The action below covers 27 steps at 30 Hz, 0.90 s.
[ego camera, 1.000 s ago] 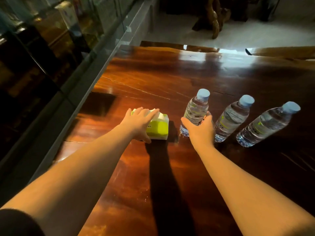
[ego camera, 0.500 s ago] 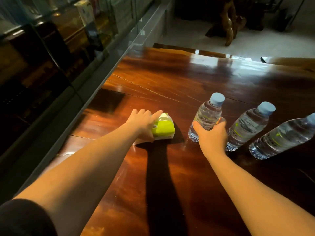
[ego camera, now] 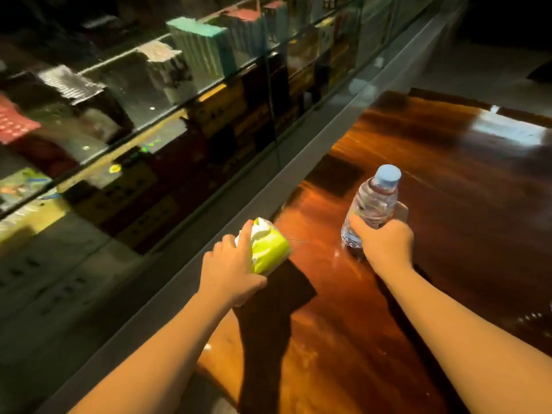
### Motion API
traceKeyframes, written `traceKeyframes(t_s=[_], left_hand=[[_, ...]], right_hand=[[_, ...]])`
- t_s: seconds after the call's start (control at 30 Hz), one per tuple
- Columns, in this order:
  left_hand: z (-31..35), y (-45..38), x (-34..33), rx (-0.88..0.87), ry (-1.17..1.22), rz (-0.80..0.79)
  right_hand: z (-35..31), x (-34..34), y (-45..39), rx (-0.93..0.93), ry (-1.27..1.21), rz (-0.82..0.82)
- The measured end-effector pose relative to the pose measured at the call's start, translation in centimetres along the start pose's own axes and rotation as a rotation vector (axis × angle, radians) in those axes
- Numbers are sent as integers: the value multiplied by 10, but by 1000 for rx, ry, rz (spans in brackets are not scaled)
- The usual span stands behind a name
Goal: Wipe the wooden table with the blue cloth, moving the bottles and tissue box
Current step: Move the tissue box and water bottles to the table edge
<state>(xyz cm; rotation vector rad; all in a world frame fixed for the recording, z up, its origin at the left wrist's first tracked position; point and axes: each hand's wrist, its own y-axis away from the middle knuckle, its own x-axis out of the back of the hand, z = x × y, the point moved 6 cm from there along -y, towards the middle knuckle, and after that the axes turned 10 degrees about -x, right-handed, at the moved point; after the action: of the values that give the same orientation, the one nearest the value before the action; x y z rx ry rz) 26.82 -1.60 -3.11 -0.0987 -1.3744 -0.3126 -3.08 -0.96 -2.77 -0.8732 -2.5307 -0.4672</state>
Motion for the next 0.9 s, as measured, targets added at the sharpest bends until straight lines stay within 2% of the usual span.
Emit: traceKeyframes(t_s=[0.23, 0.4, 0.9], left_hand=[[-60, 71, -12, 138, 26, -1], [-68, 94, -28, 201, 58, -37], [-59, 97, -44, 209, 70, -34]], right_hand=[[-35, -87, 57, 129, -128, -176], [-31, -124, 81, 79, -88, -286], [-25, -147, 99, 61, -47, -295]])
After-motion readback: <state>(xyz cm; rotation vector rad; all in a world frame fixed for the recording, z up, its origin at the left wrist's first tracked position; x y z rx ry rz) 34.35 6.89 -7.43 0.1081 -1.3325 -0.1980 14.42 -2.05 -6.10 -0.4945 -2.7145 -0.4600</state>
